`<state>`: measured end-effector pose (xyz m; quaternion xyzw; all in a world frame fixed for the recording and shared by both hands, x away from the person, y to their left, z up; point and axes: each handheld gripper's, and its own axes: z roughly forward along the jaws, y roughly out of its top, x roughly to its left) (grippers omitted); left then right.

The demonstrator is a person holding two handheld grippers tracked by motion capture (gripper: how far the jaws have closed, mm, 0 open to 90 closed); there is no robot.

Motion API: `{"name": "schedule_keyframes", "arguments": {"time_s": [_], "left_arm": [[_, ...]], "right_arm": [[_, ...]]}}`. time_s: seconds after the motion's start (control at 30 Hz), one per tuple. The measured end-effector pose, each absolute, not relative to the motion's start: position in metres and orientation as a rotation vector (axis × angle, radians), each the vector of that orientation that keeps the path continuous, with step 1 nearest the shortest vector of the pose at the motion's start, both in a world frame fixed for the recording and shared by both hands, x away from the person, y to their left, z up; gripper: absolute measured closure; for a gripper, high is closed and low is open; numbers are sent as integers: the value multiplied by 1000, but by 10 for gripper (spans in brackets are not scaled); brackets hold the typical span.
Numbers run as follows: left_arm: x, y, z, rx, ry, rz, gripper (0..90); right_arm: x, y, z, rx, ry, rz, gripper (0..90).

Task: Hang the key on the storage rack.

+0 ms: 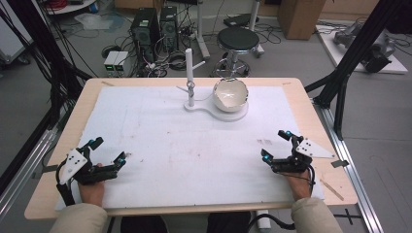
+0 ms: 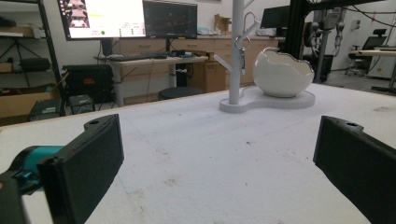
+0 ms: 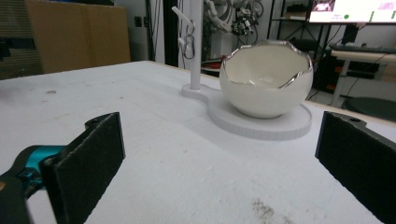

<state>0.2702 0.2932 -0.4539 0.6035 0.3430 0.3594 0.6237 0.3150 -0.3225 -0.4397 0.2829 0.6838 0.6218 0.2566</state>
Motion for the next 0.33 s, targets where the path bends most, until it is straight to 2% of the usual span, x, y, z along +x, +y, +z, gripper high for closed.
{"name": "schedule_keyframes", "arguments": {"time_s": [0.33], "left_arm": [[270,293,-454,1385,786,825,21]], "right_arm": [[312,-326,-452,808,1781,1724,5]]}}
